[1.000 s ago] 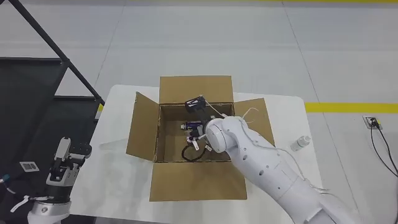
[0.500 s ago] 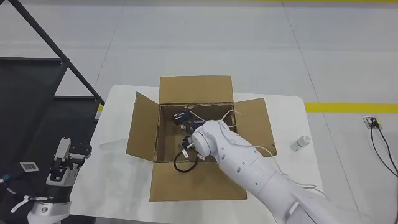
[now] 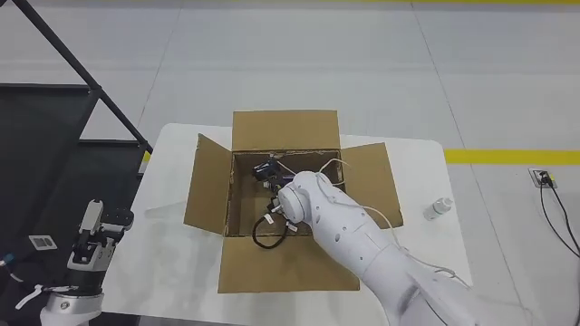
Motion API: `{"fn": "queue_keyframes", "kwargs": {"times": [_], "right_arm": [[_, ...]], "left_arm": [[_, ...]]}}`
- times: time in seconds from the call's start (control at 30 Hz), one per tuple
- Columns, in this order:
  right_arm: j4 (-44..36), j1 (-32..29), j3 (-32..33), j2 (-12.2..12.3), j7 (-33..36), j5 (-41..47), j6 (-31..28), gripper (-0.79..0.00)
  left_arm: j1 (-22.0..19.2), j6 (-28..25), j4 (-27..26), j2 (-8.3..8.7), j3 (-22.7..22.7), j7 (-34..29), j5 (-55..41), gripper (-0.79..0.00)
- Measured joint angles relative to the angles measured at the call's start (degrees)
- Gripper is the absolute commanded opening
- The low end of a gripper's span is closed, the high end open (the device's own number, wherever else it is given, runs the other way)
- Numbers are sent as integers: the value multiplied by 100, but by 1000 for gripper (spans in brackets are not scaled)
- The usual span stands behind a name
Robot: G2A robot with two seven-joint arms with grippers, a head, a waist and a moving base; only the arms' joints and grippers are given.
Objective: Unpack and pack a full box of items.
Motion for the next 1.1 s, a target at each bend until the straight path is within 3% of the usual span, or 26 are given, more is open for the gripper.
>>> {"fn": "queue_keyframes", "kwargs": {"times": [0.17,0.27,0.3,0.73,0.93,1.1], "right_arm": [[362,61,33,-136,-21,94,-234,-456],[532,92,52,-207,-79,120,-328,-754],[576,100,60,-225,-108,125,-350,-785],[673,347,311,-260,-514,103,-483,-785],[182,355,624,-1,-591,2,-350,-785],[-840,55,1007,385,-468,-358,-9,-785]], "left_arm": [[0,0,0,0,0,0,0,0],[0,0,0,0,0,0,0,0],[0,0,0,0,0,0,0,0],[0,0,0,0,0,0,0,0],[0,0,0,0,0,0,0,0],[0,0,0,0,0,0,0,0]]}}
